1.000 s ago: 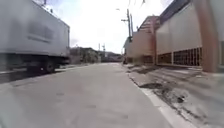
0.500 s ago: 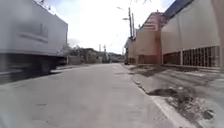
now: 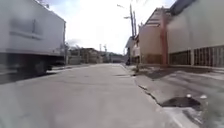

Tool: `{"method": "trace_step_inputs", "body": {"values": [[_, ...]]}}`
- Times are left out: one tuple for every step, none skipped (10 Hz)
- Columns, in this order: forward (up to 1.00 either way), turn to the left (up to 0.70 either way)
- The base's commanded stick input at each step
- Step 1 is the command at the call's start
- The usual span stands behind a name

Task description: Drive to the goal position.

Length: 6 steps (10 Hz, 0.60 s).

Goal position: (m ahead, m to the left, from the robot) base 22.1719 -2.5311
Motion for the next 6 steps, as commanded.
{"method": "trace_step_inputs", "body": {"values": [[1.0, 0.0], [1.0, 0.0], [1.0, 0.0], [1.0, 0.0], [1.0, 0.0], [1.0, 0.0]]}}
